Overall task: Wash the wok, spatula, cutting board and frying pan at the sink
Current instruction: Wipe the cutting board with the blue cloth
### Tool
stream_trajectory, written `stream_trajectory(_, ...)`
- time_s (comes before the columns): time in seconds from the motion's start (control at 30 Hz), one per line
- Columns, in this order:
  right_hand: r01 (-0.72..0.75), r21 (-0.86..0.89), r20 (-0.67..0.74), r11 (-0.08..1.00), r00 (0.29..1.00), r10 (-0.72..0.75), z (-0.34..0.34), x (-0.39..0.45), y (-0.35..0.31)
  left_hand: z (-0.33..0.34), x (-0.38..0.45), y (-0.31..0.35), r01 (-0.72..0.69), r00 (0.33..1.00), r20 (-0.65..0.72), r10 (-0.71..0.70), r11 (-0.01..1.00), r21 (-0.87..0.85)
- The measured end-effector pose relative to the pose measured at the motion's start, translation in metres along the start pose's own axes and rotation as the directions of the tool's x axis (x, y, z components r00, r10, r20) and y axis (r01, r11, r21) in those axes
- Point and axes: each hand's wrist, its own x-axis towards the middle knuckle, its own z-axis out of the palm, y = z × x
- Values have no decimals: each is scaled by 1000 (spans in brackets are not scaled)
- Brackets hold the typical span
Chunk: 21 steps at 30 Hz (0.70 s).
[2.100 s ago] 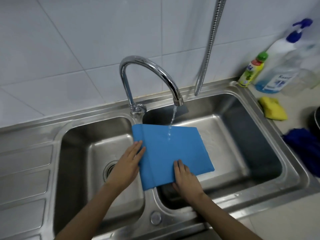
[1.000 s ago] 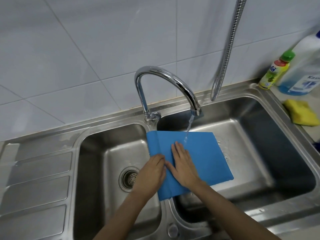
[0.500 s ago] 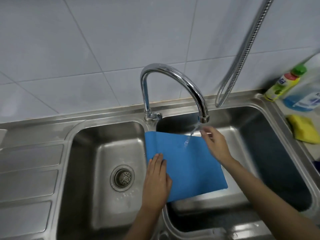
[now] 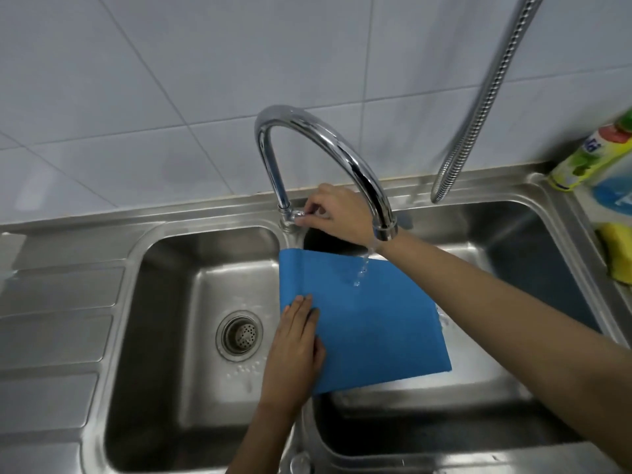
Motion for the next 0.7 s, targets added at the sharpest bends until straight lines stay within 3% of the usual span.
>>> stream_trajectory(0.13,11,163,-104,987,995,6,-11,4,-10,0,0,1,8,1000,24,-9,1000,27)
stream_trajectory(0.3,-141,416,-3,898,988,157,-2,-17,1,-4,0,4,14,998,52,-18,997,76)
stream_trajectory(0.37,-229,427,15,875,969,246,-5,-61,7,-6,0,8,8,998,63,-16,993,119)
stream_trajectory(0.57,-391,303,-23,869,909,417,-6,-242,41,-13,4,15,4,993,111,-38,954,299)
stream_trajectory(0.63,-429,157,-183,889,872,453,-19,-292,60,-12,2,14,-5,994,105,-30,948,318)
stream_trajectory(0.7,-508,-20,-436,861,779,450,-46,-337,81,-10,0,14,-5,996,91,-24,954,301)
